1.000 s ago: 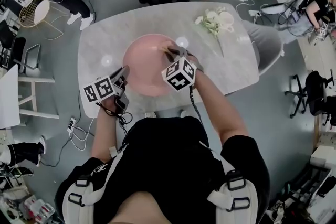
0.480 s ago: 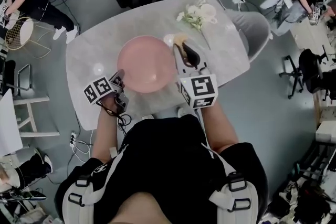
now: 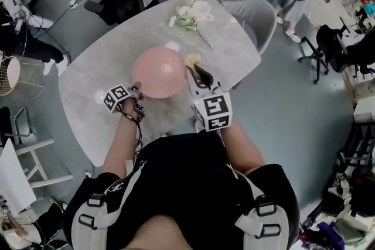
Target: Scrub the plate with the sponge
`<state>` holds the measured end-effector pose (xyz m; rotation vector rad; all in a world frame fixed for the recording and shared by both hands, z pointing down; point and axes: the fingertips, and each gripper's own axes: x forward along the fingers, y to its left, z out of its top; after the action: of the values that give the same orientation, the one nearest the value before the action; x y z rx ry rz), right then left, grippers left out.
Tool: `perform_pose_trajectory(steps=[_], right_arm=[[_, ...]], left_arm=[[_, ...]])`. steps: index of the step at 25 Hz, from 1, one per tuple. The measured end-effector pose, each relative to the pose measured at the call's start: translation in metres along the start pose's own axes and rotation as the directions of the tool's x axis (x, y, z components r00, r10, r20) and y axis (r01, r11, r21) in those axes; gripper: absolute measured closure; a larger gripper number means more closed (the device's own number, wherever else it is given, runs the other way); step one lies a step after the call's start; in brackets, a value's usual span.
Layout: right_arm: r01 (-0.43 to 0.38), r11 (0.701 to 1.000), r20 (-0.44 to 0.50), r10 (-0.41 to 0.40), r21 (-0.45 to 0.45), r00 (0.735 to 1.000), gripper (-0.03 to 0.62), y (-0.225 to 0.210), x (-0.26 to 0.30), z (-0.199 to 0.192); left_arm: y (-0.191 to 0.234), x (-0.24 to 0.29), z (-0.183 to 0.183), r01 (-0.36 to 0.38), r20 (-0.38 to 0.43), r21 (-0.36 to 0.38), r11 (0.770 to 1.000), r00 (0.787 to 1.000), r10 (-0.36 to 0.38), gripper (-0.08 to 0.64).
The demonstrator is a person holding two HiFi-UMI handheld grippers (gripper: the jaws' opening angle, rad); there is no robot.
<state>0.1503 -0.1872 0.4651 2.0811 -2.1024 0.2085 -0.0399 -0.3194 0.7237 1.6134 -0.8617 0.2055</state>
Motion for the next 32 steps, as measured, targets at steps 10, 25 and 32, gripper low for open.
perform_pose_trajectory(steps=[10,25,32], right_arm=[[0.013,1.0,-0.048,-0.013,0.003,0.999,0.538,-0.003,-0.017,-0.02],[-0.03,1.0,-0.05,0.03,0.009,0.998,0.538,0.011,0.002,-0.022],[-0.046,0.998,0.005,0.046,0.031,0.999,0.538,0.011,0.032,-0.005]], left_arm=[[0.051,0.033,-0.01,-0.128,-0.011,-0.094,0.987,0.992,0.127,0.515],[0.046,0.004,0.015,-0.328,0.072,0.246,0.912,0.945,0.32,0.485],[-0.062,-0.089,0.101,-0.343,0.457,0.464,0.817,0.883,0.112,0.531]])
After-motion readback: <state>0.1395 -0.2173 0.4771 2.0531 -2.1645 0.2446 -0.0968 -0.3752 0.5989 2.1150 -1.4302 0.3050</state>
